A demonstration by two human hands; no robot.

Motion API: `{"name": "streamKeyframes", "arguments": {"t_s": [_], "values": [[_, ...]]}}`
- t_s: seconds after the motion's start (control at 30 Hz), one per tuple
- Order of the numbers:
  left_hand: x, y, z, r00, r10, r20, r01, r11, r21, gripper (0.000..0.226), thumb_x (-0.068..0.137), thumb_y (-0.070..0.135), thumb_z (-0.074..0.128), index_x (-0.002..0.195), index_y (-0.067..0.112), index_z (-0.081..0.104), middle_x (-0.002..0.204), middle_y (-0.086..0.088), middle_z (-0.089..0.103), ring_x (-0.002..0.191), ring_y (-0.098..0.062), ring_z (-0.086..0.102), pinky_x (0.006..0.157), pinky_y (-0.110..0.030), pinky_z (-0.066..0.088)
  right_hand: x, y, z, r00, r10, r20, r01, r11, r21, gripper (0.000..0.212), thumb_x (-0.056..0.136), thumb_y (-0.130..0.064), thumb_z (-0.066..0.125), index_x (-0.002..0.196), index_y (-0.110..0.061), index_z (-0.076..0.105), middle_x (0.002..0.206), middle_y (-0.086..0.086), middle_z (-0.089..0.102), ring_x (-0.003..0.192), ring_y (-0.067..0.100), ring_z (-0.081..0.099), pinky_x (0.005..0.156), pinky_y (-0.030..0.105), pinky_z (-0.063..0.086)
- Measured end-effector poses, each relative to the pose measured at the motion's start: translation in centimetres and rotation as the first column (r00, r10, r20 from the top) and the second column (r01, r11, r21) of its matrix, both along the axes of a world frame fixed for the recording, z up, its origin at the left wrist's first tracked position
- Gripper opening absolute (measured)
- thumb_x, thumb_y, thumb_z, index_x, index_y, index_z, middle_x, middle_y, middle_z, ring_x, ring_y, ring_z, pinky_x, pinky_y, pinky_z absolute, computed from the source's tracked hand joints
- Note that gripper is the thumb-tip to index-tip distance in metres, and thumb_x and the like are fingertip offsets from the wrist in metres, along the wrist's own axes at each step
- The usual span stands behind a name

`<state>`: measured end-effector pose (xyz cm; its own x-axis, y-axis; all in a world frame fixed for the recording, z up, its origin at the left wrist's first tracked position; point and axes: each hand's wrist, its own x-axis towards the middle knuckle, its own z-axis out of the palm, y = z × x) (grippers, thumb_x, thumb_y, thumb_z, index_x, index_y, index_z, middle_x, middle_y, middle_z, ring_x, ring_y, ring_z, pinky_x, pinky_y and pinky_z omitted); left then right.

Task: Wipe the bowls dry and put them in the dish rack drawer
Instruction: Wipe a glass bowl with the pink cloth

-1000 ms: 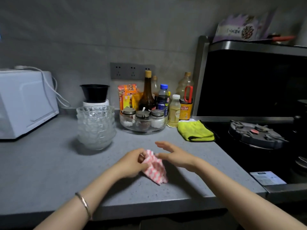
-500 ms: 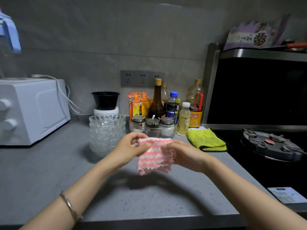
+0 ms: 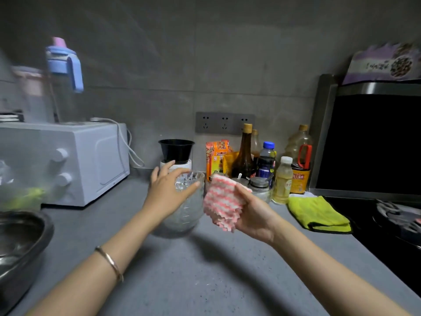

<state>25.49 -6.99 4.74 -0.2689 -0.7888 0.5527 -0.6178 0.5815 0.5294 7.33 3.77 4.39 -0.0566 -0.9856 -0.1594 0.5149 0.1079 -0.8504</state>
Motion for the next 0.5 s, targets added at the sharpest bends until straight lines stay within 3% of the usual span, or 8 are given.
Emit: {"name": "streamKeyframes", "arguments": {"t_s": [0.1,0.2,0.27,0.4,0.5], "values": [[0.6,-1.7,-1.0,0.999,0.019,0.041,-0.023,0.992,0.121,0.040,0.079,0.050,0.068,0.114,0.030,0.065,0.148,-0.007,0.035,0.138,-0.025,0.032,0.115,-0.037,0.024,0.2,-0.8,0.3,1.000,-0.018,0.015,0.018,1.000,-0.007,0.047,0.098,-0.039,0.041,0.131,-0.007,0.051,0.124,0.017,0.062,0.115,0.029,0.058,0.100,0.043,0.042],[0.5,-2.3,-1.2,1.000,-0.012,-0.027,0.014,0.998,0.067,0.022,0.080,0.043,0.071,0.092,0.025,0.070,0.128,-0.003,0.055,0.122,-0.018,0.050,0.092,-0.022,0.034,0.4,-1.4,0.4,1.000,-0.031,0.007,0.031,1.000,-0.003,0.047,0.097,-0.040,0.043,0.132,-0.008,0.050,0.123,0.016,0.063,0.114,0.030,0.059,0.099,0.043,0.043],[0.4,-2.5,-0.9,0.999,0.002,-0.039,0.000,0.999,0.040,0.019,0.081,0.042,0.070,0.081,0.023,0.069,0.114,0.002,0.062,0.112,-0.016,0.055,0.081,-0.022,0.035,0.3,-1.6,0.4,0.999,-0.032,-0.009,0.032,0.999,0.007,0.047,0.097,-0.040,0.044,0.132,-0.009,0.050,0.123,0.016,0.063,0.113,0.030,0.059,0.097,0.043,0.044],[0.4,-2.6,-0.5,1.000,0.003,-0.031,-0.002,0.999,0.034,0.021,0.081,0.042,0.070,0.072,0.025,0.064,0.094,0.006,0.064,0.097,-0.017,0.059,0.073,-0.026,0.036,-0.1,-1.6,0.2,0.999,-0.038,-0.012,0.038,0.999,0.019,0.044,0.097,-0.040,0.044,0.127,-0.009,0.051,0.121,0.016,0.063,0.109,0.029,0.060,0.090,0.041,0.047],[0.6,-2.5,-0.4,0.984,-0.031,-0.178,0.038,0.999,0.033,0.022,0.081,0.036,0.072,0.067,0.025,0.059,0.099,0.005,0.065,0.096,-0.010,0.056,0.073,-0.022,0.031,-0.5,-1.4,0.4,0.998,-0.061,0.015,0.061,0.998,0.002,0.040,0.097,-0.039,0.044,0.123,-0.009,0.054,0.119,0.016,0.064,0.108,0.030,0.061,0.090,0.041,0.047]]}}
